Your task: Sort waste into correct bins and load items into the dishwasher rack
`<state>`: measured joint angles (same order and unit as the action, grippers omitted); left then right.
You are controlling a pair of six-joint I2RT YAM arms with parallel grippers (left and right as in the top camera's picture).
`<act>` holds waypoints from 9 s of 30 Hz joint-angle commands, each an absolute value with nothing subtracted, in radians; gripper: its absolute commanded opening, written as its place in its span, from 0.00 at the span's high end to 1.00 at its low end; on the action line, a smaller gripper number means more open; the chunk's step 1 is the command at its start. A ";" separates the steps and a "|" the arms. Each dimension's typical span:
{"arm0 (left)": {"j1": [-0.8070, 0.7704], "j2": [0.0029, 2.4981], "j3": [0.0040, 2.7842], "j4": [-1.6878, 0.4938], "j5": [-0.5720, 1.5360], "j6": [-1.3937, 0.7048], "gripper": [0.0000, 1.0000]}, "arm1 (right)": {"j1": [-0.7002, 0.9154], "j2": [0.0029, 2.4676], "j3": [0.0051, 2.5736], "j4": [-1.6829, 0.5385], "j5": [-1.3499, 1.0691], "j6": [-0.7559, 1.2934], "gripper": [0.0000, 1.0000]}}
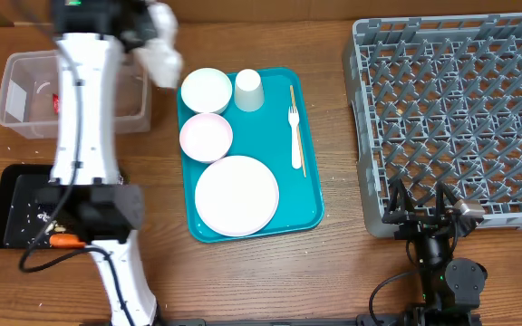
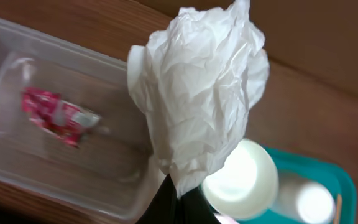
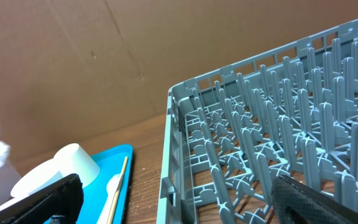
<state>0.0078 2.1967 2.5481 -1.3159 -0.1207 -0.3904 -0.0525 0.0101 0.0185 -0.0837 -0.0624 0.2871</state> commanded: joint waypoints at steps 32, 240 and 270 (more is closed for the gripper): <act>0.289 2.196 2.373 -1.324 0.484 -0.316 0.09 | -0.059 0.003 0.008 -0.081 -0.050 0.284 0.00; 0.078 2.195 2.123 -1.218 -0.201 -0.550 0.00 | 0.698 1.834 1.121 -0.650 -0.072 0.660 0.44; 0.078 2.195 2.123 -1.218 -0.200 -0.550 0.00 | 0.700 1.842 1.121 -0.700 -0.133 0.712 0.96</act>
<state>0.0765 2.2017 2.1017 -1.2182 -0.2050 -0.5262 0.7002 1.8339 1.1152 -0.6979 -0.1276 0.7147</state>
